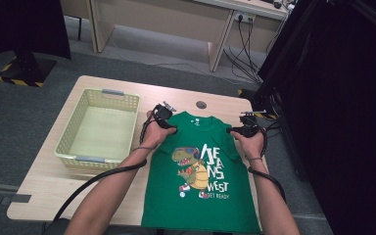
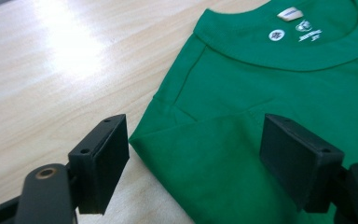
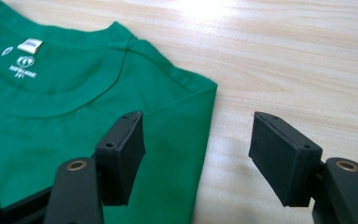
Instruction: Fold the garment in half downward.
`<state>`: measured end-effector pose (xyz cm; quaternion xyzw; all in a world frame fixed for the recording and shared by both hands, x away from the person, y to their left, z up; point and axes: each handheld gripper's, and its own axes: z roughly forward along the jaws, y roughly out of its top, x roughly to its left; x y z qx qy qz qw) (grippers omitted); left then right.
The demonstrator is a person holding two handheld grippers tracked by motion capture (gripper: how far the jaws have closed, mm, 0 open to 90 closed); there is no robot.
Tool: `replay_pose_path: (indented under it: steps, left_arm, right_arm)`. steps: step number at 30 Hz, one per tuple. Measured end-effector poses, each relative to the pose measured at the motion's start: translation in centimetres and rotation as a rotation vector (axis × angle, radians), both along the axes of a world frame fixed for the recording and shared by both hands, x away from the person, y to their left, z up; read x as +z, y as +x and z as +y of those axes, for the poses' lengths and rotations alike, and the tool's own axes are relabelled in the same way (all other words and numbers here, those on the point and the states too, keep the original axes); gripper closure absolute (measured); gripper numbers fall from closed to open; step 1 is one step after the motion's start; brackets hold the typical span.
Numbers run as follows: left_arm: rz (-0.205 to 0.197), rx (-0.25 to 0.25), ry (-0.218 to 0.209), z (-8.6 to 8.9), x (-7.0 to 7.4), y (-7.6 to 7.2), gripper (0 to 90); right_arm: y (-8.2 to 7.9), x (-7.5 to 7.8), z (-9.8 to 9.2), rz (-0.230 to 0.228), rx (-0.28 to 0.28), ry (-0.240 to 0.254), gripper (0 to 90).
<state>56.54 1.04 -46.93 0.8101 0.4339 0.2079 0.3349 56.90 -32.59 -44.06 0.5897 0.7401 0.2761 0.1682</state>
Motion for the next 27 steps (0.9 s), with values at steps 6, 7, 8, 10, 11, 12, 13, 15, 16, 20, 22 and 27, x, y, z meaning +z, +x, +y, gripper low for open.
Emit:
replay_pose_path:
  steps: [6, 7, 8, 10, 11, 12, 13, 15, 16, 20, 22, 27]
  left_arm:
    - [0.027, 0.007, -0.017, -0.2, -0.3, 0.6, 23.5]
    - [0.03, 0.013, -0.024, -0.1, -0.3, 0.7, 23.4]
    - [0.032, 0.017, -0.025, 0.0, -0.3, 0.8, 23.6]
    - [0.036, 0.017, -0.026, 0.0, -0.2, 1.0, 24.1]
    - [0.039, 0.018, -0.026, 0.1, -0.2, 1.0, 24.2]
    - [0.043, 0.019, -0.029, 0.1, -0.2, 1.1, 24.4]
    - [0.047, 0.021, -0.033, 0.1, -0.3, 1.1, 24.5]
    - [0.05, 0.025, -0.042, 0.2, -0.3, 1.2, 24.7]
    - [0.053, 0.025, -0.046, 0.2, -0.4, 1.2, 24.9]
    - [0.057, 0.019, -0.062, 0.3, -0.4, 1.3, 26.9]
    - [0.055, 0.014, -0.062, 0.3, -0.4, 1.4, 28.0]
    - [0.047, -0.007, -0.067, 0.2, -0.3, 1.3, 37.1]
  right_arm:
    - [0.9, -0.5, -0.2, 0.009, -0.016, 0.013, 36.2]
    - [1.0, -0.6, -0.2, 0.012, -0.019, 0.016, 36.2]
    - [1.1, -0.6, -0.3, 0.014, -0.022, 0.016, 36.2]
    - [1.4, -0.6, -0.3, 0.017, -0.025, 0.018, 36.3]
    - [1.5, -0.6, -0.3, 0.015, -0.024, 0.018, 36.5]
    - [1.6, -0.6, -0.3, 0.015, -0.022, 0.017, 36.5]
    - [1.6, -0.6, -0.2, 0.02, -0.026, 0.02, 36.5]
    - [1.8, -0.7, -0.1, 0.023, -0.023, 0.02, 36.5]
    - [1.9, -0.7, 0.0, 0.024, -0.022, 0.018, 36.6]
    - [2.2, -0.9, 0.1, 0.029, -0.018, 0.023, 37.5]
    - [2.3, -1.1, 0.3, 0.035, -0.011, 0.022, 38.9]
    - [2.4, -1.5, 0.5, 0.025, 0.007, 0.017, 44.6]
